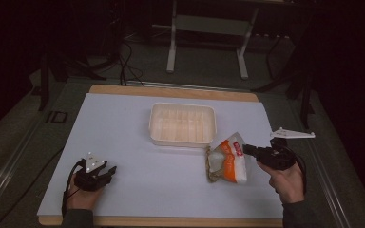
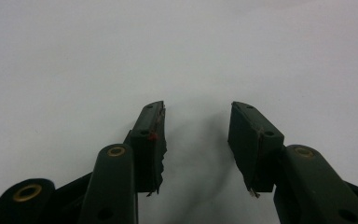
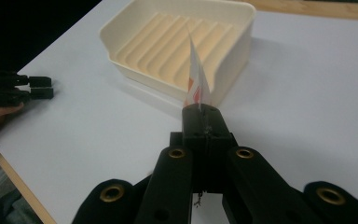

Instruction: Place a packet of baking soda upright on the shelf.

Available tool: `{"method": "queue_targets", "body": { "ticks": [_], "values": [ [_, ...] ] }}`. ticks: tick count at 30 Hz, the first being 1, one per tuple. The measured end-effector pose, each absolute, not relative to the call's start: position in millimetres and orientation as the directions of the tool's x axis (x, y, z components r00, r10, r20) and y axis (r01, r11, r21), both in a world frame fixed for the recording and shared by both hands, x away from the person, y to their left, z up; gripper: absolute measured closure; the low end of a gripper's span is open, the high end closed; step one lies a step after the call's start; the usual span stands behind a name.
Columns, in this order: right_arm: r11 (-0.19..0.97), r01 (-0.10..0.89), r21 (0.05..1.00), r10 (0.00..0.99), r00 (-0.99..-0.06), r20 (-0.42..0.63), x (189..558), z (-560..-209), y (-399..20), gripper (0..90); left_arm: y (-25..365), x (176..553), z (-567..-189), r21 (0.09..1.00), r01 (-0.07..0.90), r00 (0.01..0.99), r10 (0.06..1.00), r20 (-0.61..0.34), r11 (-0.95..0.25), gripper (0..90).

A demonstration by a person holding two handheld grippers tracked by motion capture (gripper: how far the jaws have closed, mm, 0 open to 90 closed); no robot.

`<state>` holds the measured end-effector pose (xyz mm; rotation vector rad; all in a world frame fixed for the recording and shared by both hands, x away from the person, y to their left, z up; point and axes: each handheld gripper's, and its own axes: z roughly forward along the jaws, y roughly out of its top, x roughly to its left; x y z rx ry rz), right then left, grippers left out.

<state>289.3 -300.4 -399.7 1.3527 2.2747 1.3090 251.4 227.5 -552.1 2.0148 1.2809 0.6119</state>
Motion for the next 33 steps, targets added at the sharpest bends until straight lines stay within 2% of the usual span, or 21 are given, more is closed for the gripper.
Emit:
{"method": "queue_targets", "body": {
  "ticks": [11, 33],
  "values": [
    [0.242, 0.589, 0.771, 0.768, -0.602, 0.219, 297, -379, -270, 90.0, 228, 251, -552, 0.740, 0.602, 0.409, 0.912, 0.035, -0.299, 55.8],
    [0.215, 0.555, 0.804, 0.746, -0.625, 0.232, 298, -349, -260, 90.0, 228, 251, -552, 0.741, 0.602, 0.407, 0.913, 0.034, -0.297, 55.8]
  ]
}}
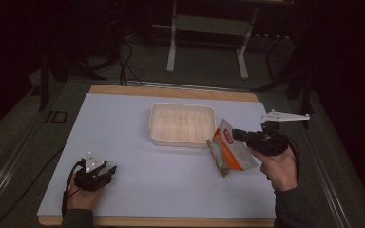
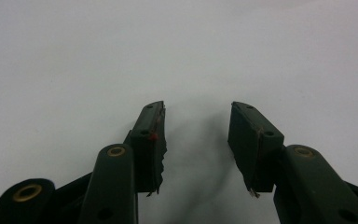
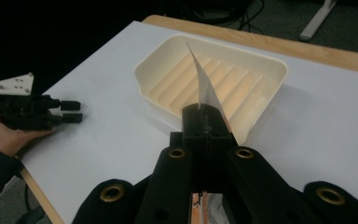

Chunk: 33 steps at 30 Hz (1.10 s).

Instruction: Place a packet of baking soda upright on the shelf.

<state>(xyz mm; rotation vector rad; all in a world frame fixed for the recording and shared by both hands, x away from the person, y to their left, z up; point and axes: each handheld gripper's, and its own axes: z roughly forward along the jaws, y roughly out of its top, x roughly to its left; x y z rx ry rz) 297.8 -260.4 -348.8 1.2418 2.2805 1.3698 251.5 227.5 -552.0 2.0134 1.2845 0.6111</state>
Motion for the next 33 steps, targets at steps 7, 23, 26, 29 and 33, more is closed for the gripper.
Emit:
{"method": "queue_targets", "body": {
  "ticks": [7, 23, 26, 29, 33],
  "values": [
    [0.198, 0.537, 0.820, 0.737, -0.633, 0.237, 301, -336, -254, 90.0, 228, 251, -552, 0.742, 0.600, 0.408, 0.912, 0.037, -0.299, 55.8],
    [0.157, 0.517, 0.841, 0.754, -0.613, 0.236, 322, -318, -236, 90.0, 227, 251, -552, 0.742, 0.599, 0.408, 0.912, 0.040, -0.300, 55.8],
    [0.159, 0.525, 0.836, 0.760, -0.606, 0.236, 328, -319, -231, 90.0, 227, 251, -552, 0.742, 0.599, 0.409, 0.912, 0.040, -0.301, 55.8],
    [0.157, 0.532, 0.832, 0.762, -0.601, 0.241, 333, -320, -228, 90.0, 227, 251, -552, 0.742, 0.598, 0.409, 0.912, 0.042, -0.302, 55.8],
    [0.142, 0.539, 0.830, 0.765, -0.593, 0.253, 340, -322, -225, 90.0, 227, 251, -552, 0.742, 0.598, 0.408, 0.912, 0.042, -0.302, 55.9]
  ]
}}
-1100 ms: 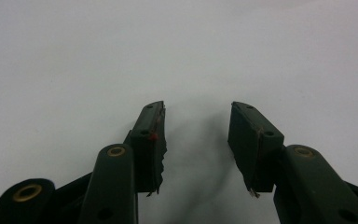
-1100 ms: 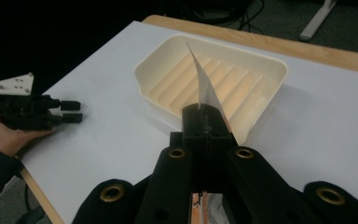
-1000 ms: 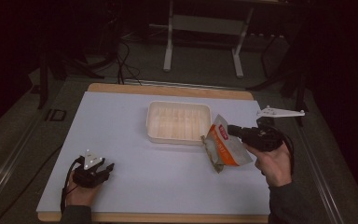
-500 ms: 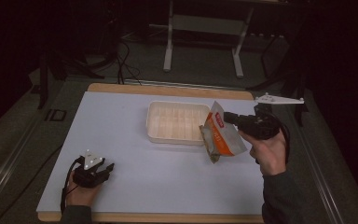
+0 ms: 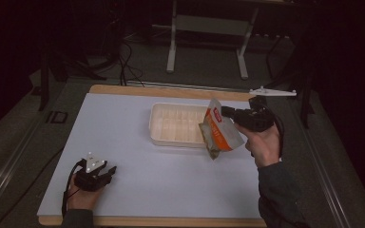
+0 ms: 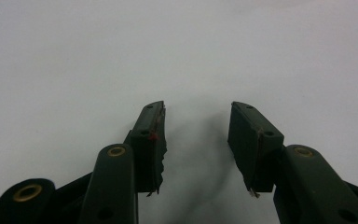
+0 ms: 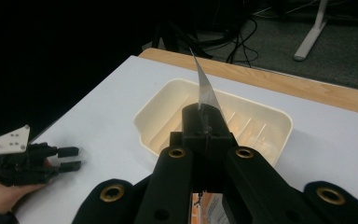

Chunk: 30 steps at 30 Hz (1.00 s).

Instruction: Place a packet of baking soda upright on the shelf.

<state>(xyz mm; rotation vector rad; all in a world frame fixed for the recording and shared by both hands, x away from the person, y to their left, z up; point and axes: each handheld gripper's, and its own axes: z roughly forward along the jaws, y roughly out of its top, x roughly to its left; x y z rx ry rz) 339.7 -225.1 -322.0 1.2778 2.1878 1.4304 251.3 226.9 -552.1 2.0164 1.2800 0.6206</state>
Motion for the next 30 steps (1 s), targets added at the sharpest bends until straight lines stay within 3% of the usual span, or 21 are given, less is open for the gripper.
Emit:
{"method": "queue_targets", "body": {
  "ticks": [30],
  "values": [
    [0.094, 0.548, 0.831, 0.794, -0.546, 0.269, 369, -321, -211, 90.0, 227, 251, -552, 0.743, 0.596, 0.410, 0.911, 0.045, -0.305, 56.0]
  ]
}}
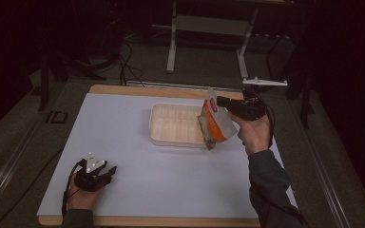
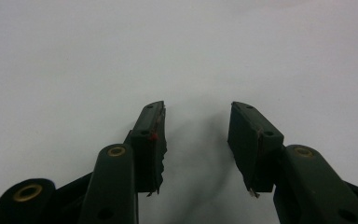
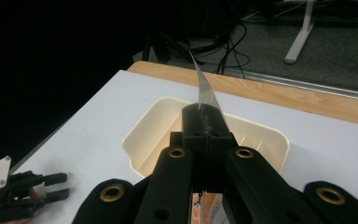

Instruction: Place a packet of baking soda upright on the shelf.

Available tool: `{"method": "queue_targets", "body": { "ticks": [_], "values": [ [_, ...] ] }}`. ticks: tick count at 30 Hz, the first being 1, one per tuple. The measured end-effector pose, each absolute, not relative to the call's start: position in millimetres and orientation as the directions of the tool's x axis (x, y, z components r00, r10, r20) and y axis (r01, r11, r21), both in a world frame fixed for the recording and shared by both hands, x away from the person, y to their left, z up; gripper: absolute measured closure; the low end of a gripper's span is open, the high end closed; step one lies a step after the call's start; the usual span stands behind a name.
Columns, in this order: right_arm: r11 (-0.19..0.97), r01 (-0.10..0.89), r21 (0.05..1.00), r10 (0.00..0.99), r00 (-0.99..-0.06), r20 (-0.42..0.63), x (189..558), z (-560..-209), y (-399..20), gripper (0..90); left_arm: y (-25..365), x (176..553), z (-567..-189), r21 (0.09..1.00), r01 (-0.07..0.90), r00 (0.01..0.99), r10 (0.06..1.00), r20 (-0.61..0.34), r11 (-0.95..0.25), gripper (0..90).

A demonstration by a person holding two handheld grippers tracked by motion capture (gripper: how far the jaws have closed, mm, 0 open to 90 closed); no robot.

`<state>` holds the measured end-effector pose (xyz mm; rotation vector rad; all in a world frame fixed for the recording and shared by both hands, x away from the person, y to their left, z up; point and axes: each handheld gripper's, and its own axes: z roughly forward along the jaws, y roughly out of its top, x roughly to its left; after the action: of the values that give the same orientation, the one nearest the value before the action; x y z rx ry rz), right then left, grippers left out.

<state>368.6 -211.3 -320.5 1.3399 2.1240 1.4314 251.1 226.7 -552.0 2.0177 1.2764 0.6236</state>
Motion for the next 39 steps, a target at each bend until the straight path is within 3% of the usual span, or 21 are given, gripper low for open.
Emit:
{"method": "queue_targets", "body": {
  "ticks": [39],
  "values": [
    [-0.029, 0.557, 0.830, 0.821, -0.461, 0.338, 393, -318, -190, 90.0, 227, 251, -552, 0.743, 0.597, 0.411, 0.911, 0.043, -0.304, 56.2]
  ]
}}
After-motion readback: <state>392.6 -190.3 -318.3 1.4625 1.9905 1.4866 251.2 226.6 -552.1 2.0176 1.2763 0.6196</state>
